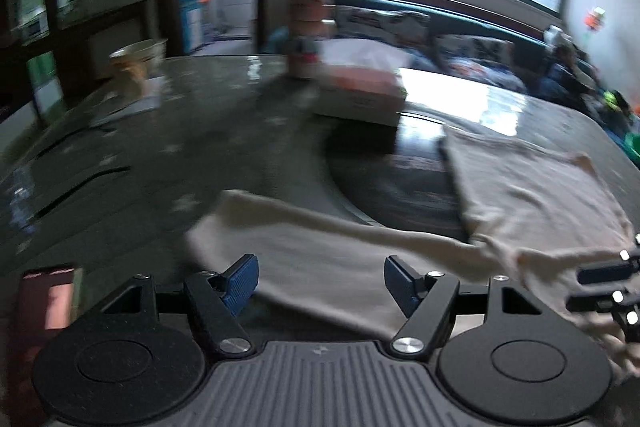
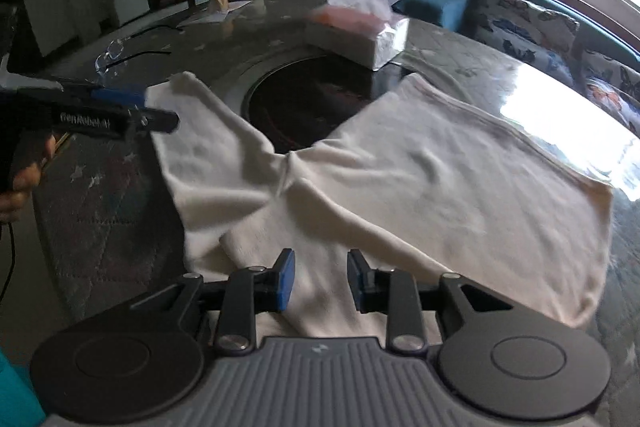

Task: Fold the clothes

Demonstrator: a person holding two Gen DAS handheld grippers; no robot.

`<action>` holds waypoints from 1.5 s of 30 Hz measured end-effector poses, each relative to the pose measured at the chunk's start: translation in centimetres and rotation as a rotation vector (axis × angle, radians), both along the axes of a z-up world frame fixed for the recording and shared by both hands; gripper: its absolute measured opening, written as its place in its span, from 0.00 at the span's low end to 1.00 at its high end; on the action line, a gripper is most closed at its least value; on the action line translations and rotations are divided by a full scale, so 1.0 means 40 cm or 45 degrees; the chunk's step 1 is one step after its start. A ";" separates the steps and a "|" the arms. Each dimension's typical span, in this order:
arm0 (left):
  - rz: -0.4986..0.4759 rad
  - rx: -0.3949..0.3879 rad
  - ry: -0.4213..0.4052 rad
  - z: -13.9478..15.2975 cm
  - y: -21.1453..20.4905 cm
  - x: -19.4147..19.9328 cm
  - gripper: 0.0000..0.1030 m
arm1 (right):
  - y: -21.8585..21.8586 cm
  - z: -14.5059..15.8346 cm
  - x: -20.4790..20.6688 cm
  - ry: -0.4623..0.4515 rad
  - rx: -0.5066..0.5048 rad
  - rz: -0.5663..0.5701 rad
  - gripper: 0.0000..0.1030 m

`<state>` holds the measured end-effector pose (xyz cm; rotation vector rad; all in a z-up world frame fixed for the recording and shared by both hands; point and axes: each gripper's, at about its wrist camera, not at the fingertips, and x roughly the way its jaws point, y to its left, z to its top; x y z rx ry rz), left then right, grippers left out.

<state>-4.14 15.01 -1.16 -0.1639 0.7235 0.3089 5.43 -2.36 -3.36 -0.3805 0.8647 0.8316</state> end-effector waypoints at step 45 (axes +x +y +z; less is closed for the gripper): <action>-0.690 -0.388 -0.288 0.172 -0.393 0.093 0.06 | -0.322 0.094 -0.002 -0.085 0.130 -0.395 0.41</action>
